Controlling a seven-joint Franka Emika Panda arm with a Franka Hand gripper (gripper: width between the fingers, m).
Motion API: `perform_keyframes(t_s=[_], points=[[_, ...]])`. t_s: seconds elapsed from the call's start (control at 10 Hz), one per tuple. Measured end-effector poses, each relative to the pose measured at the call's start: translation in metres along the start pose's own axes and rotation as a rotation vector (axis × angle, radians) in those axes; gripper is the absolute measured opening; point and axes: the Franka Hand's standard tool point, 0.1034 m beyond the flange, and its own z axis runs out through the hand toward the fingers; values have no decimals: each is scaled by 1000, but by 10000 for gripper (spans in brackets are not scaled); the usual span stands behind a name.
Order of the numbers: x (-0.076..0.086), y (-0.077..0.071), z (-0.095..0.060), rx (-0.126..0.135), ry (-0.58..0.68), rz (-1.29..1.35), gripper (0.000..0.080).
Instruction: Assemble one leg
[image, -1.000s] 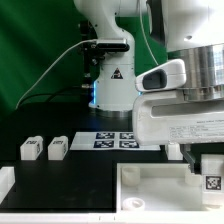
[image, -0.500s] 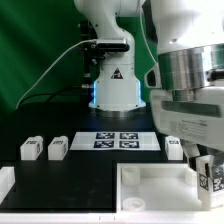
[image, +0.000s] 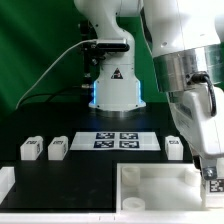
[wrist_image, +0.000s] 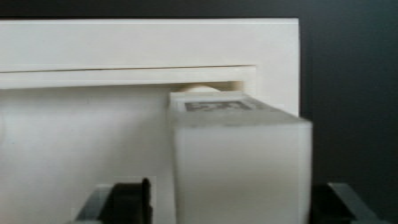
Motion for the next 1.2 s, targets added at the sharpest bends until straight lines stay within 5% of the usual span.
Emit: perform_keyframes(t_s=[0.2,0.3,0.5,0.8,0.9,1.0,1.2], points=[[-2,-2,-2,-11,-4,-171,615],[-3,-6,-4,-22,-1,-401,639],[-9,-7,-2,-85,-22,-799,648],[-6,-7,-2,-82,-22,-1050,648],[-7,-6,0,-103,-21,-1181,648],[-11,-4,3,-161,-12,-1448,648],[-9,-5,3,-154,-8,-1397,618]])
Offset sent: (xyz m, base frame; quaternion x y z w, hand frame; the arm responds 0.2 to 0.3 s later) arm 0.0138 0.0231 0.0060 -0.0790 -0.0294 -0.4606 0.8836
